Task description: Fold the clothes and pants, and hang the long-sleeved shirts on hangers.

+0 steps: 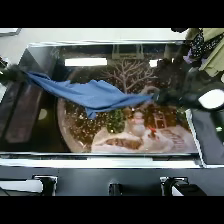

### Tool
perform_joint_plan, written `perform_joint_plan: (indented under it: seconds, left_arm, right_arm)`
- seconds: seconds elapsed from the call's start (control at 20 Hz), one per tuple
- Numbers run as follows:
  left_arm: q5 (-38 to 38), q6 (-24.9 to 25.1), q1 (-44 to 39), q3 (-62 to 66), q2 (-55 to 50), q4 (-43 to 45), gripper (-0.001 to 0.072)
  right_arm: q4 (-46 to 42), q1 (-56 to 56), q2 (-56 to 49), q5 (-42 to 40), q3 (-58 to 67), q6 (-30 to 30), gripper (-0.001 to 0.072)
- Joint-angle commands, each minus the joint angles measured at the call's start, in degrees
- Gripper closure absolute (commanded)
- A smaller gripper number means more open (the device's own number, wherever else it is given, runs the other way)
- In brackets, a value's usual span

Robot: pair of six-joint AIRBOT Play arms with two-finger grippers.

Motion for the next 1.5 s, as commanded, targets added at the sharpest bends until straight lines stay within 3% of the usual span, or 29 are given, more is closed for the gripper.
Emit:
perform_joint_plan:
  seconds: [0.0, 0.25, 0.4, 0.65, 0.8, 0.9, 1.05, 1.25, 1.45]
  left_arm:
    - [-0.7, -4.85, 0.0, 7.41, 11.17, 6.21, 0.0693]
    - [-1.44, -9.97, 0.15, 9.03, 30.8, 11.76, 0.0691]
    - [-3.72, -13.75, 0.13, 9.01, 40.15, 15.82, 0.0691]
    - [-12.7, -15.1, 0.11, 8.26, 44.41, 15.76, 0.0691]
    - [-15.12, -14.21, -0.15, -1.44, 42.99, 10.16, 0.0691]
    - [-13.27, -13.73, -2.45, -12.39, 41.51, 9.05, 0.0691]
    - [-1.27, -11.3, -7.87, -30.71, 36.87, 9.05, 0.0691]
    - [17.77, -11.17, -13.86, -44.87, 23.17, 9.22, 0.0691]
    - [22.08, -11.17, -14.88, -41.7, 8.15, 9.18, 0.0691]
  right_arm:
    - [-9.51, 0.04, 4.57, -0.48, 14.29, 0.39, 0.0679]
    - [-21.22, 0.02, 17.05, -0.22, 24.72, 4.5, 0.0679]
    - [-27.15, 0.04, 24.72, 0.59, 25.33, 10.19, 0.0679]
    - [-33.48, 0.02, 26.18, 3.8, 25.33, 19.61, 0.0679]
    - [-31.56, 0.04, 18.91, 11.63, 25.33, 25.07, 0.0678]
    - [-28.2, 0.04, 11.23, 18.23, 25.27, 25.68, 0.0678]
    - [-22.12, 0.04, -2.62, 23.02, 25.27, 25.59, 0.0678]
    - [-16.65, 0.04, -22.23, 18.03, 25.27, 24.72, 0.0678]
    - [-13.46, 0.04, -36.96, 6.95, 25.29, 25.05, 0.0677]
